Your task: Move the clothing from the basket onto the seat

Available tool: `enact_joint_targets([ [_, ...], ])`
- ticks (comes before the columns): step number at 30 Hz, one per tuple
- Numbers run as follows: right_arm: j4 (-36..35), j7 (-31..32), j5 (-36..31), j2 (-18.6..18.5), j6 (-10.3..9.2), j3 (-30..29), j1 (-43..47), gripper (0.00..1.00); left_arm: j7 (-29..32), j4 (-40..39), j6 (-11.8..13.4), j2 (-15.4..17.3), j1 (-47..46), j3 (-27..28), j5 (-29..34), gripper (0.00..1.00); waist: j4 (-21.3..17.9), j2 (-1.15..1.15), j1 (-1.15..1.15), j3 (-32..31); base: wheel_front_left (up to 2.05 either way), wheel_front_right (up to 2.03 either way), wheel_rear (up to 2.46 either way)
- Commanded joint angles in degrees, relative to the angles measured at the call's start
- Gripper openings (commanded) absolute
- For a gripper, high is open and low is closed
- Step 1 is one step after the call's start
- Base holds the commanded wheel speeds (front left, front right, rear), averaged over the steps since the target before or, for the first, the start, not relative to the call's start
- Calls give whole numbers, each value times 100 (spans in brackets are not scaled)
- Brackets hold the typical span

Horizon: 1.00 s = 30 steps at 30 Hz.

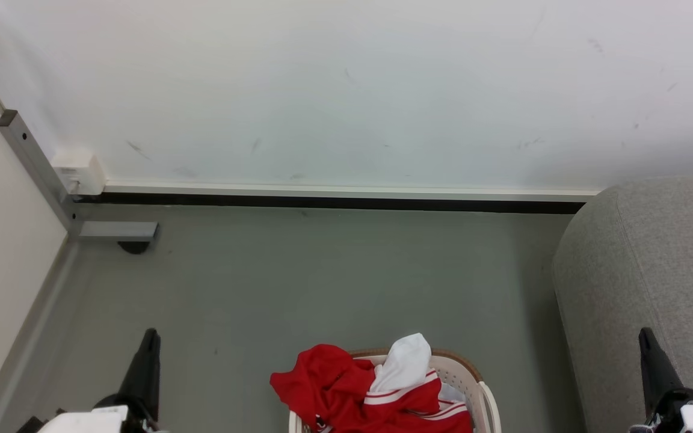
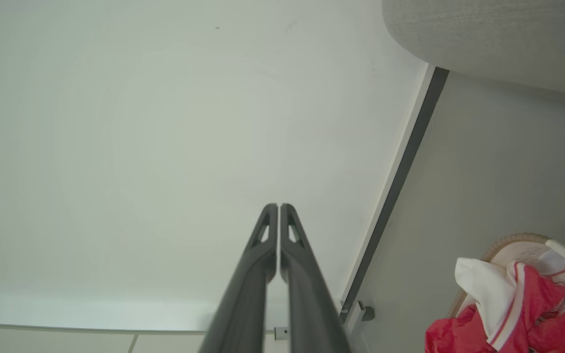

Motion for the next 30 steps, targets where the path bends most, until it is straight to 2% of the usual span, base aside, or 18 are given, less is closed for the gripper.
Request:
enact_joint_targets([
  [1, 24, -19, -6, 9, 0, 18, 13, 100, -19, 19, 2, -5, 20, -8, 10, 100, 0, 0, 0, 1, 0, 0, 0],
  [13, 50, -342, -514, -1, -1, 293, -29, 100, -340, 26, -1, 0, 55, -101, 295, 100, 6, 0, 0, -2, 0, 0, 0],
  [23, -56, -597, -1666, -10, -2, 502, -54, 100, -597, -33, 8, 5, 88, -116, 1020, 100, 3, 0, 0, 2, 0, 0, 0],
  [30, -149, -762, -2589, -16, -3, 616, -93, 100, -759, -138, 53, 8, 117, -177, 1813, 100, -5, 0, 0, 9, 0, 0, 0],
])
